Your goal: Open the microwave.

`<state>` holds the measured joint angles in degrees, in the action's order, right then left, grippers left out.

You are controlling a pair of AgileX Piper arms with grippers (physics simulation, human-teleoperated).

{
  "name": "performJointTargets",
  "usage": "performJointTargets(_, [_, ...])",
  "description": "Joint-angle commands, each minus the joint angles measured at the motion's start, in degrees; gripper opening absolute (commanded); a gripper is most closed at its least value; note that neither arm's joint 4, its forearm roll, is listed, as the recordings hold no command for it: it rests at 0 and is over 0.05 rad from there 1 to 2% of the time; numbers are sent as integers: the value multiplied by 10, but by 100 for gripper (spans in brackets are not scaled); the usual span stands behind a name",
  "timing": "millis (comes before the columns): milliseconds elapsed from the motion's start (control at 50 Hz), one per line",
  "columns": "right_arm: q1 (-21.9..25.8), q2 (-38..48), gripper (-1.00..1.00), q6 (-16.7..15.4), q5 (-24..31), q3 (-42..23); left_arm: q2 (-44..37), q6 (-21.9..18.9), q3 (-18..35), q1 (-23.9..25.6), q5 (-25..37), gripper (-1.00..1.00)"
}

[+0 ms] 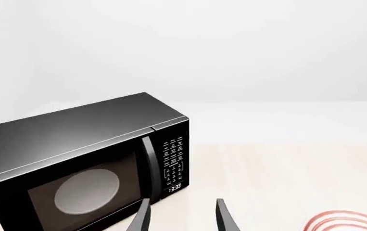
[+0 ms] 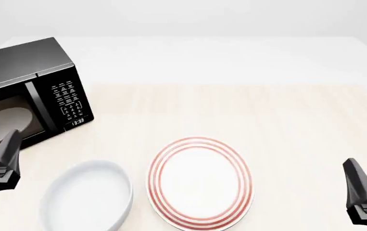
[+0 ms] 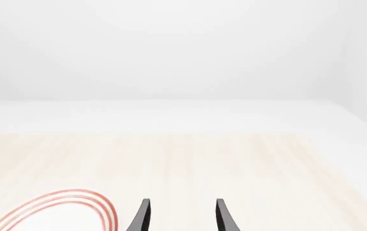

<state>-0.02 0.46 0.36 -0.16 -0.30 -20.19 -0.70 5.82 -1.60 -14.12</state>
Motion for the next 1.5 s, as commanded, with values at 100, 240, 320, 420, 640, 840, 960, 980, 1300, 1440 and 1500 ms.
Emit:
performJointTargets(100, [0, -2, 100, 0, 2, 0, -129, 2, 6, -17, -104, 100])
performJointTargets(240, [0, -1, 100, 0, 1, 0, -181, 11, 2, -30, -154, 100])
performJointTargets(320, [0, -1, 100, 0, 1, 0, -222, 12, 0, -34, -189, 100])
performJointTargets(420, [0, -1, 100, 0, 1, 0, -254, 13, 3, -41, -214, 100])
performJointTargets(640, [0, -1, 100, 0, 1, 0, -318, 14, 10, -50, -269, 100])
performJointTargets(840, [0, -1, 100, 0, 1, 0, -351, 16, 10, -60, -296, 100])
performJointTargets(960, [0, -1, 100, 0, 1, 0, -378, 17, 13, -64, -317, 100])
performJointTargets(980, [0, -1, 100, 0, 1, 0, -386, 17, 16, -64, -322, 100])
performJointTargets(1300, [0, -1, 100, 0, 1, 0, -460, 18, 38, -59, -368, 100])
performJointTargets(1440, [0, -1, 100, 0, 1, 0, -490, 20, 44, -58, -386, 100])
performJointTargets(1500, [0, -1, 100, 0, 1, 0, -498, 21, 48, -58, -389, 100])
